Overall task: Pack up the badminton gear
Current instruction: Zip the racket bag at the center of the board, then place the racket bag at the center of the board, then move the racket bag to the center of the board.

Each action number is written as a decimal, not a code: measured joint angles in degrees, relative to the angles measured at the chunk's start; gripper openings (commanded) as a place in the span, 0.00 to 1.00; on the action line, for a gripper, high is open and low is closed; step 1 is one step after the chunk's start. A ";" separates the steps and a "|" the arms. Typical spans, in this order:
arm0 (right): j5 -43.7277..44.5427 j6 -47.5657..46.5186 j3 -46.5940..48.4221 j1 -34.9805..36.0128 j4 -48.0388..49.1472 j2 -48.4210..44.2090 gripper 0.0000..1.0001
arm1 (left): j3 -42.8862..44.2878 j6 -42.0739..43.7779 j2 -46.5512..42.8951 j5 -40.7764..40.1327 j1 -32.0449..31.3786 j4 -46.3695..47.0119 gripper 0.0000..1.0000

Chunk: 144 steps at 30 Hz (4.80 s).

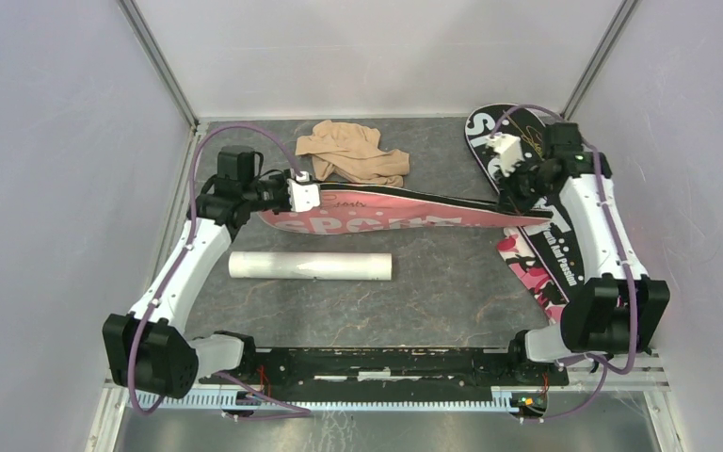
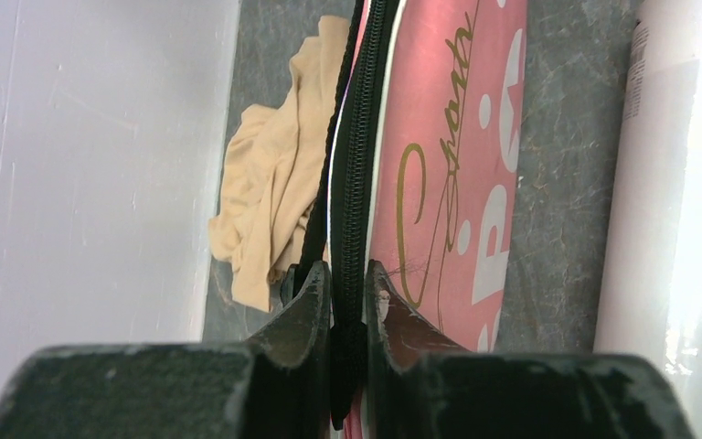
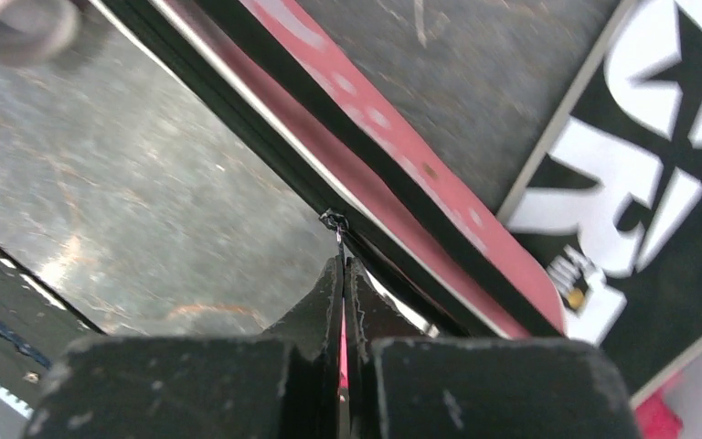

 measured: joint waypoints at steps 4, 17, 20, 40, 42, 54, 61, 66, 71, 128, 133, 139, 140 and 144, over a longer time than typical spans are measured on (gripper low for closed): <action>1.16 -4.57 -0.20 -8.72 -2.40 0.24 0.00 | 1.38 0.48 1.05 0.04 2.12 -1.18 0.02; 1.90 -15.91 0.02 -24.74 -6.03 9.27 0.00 | 3.45 5.60 2.86 3.06 6.95 -4.39 0.02; 1.95 -16.70 -0.33 -25.00 -5.55 10.40 0.00 | 3.45 5.62 2.86 3.76 7.02 -4.59 0.02; -0.66 -21.84 0.74 -25.77 -5.73 12.15 0.88 | 5.18 5.57 3.48 6.45 8.74 -6.82 0.02; -1.70 -23.54 2.86 -25.24 -7.06 10.64 0.92 | 5.81 5.57 3.52 7.10 8.81 -7.28 0.02; -6.16 -20.31 3.82 2.82 -3.76 0.04 0.98 | 7.58 4.37 3.65 10.73 8.66 -7.69 0.02; -3.78 -15.61 3.87 15.10 2.84 7.93 0.81 | 8.66 3.02 3.72 11.67 8.33 -7.69 0.02; -1.99 -14.05 6.16 19.56 4.31 16.22 0.36 | 9.62 0.74 4.15 10.56 8.28 -7.72 0.05; -2.75 -11.98 13.53 21.59 3.50 23.15 0.00 | 12.17 0.22 6.56 6.38 8.44 -8.46 0.20; 16.50 -1.20 14.34 19.30 24.83 24.46 0.89 | 1.55 -22.86 -2.45 -9.68 10.97 19.43 1.00; 24.37 -1.55 7.67 12.20 25.07 17.18 0.88 | -1.36 -25.57 -4.17 -7.65 10.97 19.80 1.00; 31.76 -2.99 2.99 7.96 24.83 18.10 0.87 | -4.26 -28.46 -5.40 -4.87 10.97 21.73 1.00; 32.96 -3.34 2.29 7.87 24.98 18.91 0.86 | -4.90 -29.05 -5.70 -4.55 10.97 22.16 1.00; 37.20 -4.63 -0.68 7.89 26.80 21.73 0.83 | -6.38 -30.88 -6.64 -3.41 10.97 22.93 1.00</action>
